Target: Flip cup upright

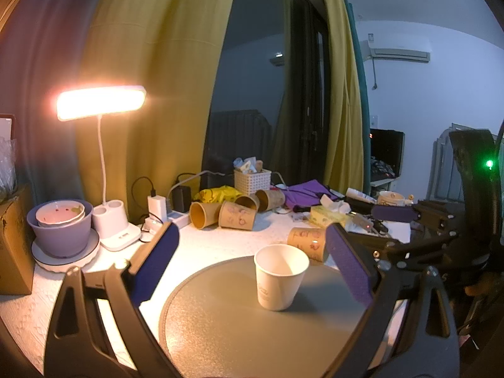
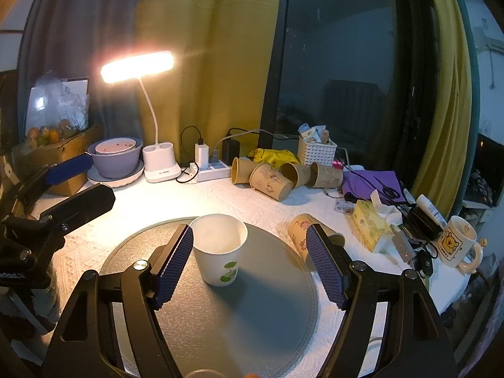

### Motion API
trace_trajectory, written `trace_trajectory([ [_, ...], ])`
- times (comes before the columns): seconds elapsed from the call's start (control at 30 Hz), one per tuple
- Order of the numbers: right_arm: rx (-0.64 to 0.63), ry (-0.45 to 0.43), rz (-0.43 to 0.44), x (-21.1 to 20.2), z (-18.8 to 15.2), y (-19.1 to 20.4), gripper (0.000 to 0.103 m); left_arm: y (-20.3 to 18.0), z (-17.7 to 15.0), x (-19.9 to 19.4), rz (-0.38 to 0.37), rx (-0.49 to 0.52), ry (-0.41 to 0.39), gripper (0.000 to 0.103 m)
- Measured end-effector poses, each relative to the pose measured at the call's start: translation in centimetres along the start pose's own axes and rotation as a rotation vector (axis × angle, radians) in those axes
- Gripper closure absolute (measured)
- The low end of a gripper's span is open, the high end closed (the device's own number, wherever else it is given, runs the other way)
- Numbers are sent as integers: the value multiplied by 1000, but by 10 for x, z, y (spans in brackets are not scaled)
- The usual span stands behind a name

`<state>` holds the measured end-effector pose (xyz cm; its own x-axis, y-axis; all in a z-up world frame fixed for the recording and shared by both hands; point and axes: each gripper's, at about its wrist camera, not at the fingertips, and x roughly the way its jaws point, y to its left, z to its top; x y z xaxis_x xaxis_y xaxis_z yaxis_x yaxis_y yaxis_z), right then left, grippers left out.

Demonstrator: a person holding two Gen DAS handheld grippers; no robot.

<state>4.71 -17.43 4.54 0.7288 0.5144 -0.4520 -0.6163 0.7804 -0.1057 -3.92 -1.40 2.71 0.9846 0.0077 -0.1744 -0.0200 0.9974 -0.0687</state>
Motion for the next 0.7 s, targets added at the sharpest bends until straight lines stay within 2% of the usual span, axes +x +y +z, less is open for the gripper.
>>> trace_trajectory([
  [0.7,-1,0,0,1,0,-1,26,0,0,-1,-2,-1,1,8],
])
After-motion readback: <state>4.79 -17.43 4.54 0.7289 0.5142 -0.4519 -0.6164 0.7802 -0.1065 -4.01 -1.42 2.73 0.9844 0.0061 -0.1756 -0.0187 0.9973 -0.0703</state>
